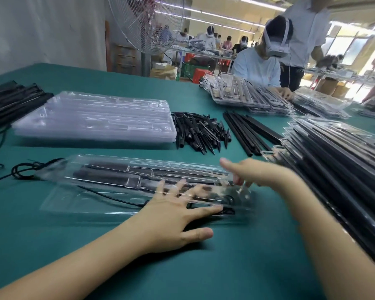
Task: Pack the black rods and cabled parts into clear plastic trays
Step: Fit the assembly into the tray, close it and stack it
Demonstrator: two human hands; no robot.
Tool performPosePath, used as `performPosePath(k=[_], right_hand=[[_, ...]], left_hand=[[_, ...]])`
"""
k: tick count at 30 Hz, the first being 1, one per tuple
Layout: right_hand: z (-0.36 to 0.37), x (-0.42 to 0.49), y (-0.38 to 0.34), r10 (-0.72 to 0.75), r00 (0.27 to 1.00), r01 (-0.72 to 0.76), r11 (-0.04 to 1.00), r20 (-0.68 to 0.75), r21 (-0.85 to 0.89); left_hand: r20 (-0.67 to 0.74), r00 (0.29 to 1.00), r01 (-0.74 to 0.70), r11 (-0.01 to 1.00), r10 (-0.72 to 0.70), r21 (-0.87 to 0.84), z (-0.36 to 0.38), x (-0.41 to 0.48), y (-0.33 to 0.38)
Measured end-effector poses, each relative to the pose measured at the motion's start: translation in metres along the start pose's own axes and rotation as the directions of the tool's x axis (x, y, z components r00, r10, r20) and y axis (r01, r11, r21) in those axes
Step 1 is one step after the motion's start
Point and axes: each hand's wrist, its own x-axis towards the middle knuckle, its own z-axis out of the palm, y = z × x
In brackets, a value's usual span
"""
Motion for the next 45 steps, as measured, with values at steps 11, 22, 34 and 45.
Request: performPosePath(k=[11, 22, 34, 45], right_hand=[[0.07, -0.001, -0.004, -0.008, 0.892, -0.106, 0.968, -0.452, -0.226], [0.079, 0.003, -0.002, -0.103, 0.853, -0.086, 0.939, -0.512, -0.333], [0.068, -0.002, 0.015, 0.016, 0.789, 0.168, 0.956, -0.614, 0.241], [0.03, -0.015, 0.044, -0.056, 0.998, 0.05, 0.731, -0.014, 0.68]], left_hand=[[0.062, 0.995, -0.086, 0.996, 0.084, 0.024, -0.01, -0.007, -0.006], [-0.295, 0.931, -0.232, 0.973, 0.217, -0.015, -0.054, -0.087, -0.01], [-0.029, 0.94, 0.34, 0.938, -0.339, 0.061, -0.018, -0.046, -0.068], [-0.059, 0.925, 0.379, 0.924, -0.376, 0.054, -0.019, -0.047, -0.066]])
